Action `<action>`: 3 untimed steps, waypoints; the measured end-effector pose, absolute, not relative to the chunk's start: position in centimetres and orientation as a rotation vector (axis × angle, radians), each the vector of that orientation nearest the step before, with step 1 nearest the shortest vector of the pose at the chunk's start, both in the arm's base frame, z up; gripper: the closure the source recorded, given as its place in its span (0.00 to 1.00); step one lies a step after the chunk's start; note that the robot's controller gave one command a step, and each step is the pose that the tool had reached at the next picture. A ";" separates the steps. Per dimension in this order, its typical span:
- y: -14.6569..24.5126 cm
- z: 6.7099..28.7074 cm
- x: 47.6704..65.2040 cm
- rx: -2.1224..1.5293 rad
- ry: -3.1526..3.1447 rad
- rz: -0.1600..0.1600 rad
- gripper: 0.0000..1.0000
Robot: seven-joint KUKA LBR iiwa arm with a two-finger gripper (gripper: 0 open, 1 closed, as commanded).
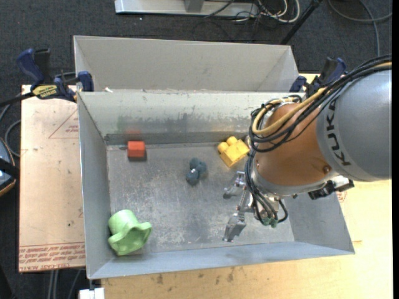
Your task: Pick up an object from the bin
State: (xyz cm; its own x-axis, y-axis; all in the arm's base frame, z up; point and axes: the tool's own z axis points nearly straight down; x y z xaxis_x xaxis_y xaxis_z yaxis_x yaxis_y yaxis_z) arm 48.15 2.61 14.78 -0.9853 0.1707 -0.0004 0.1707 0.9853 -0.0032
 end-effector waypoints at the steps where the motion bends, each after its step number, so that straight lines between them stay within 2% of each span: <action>1: 16.4 7.3 50.5 0.494 3.097 0.004 0.00; 2: 18.8 7.4 50.8 0.432 3.106 -0.013 0.00; 3: 19.4 7.6 50.7 0.420 3.108 -0.003 1.00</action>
Offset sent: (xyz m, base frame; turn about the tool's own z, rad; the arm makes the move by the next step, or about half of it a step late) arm 0.0210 0.1344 -0.0778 0.1494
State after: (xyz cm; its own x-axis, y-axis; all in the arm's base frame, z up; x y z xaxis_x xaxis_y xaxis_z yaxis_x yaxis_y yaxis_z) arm 50.74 19.43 7.56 -0.9642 0.2652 -0.0060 0.2652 0.9642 -0.0008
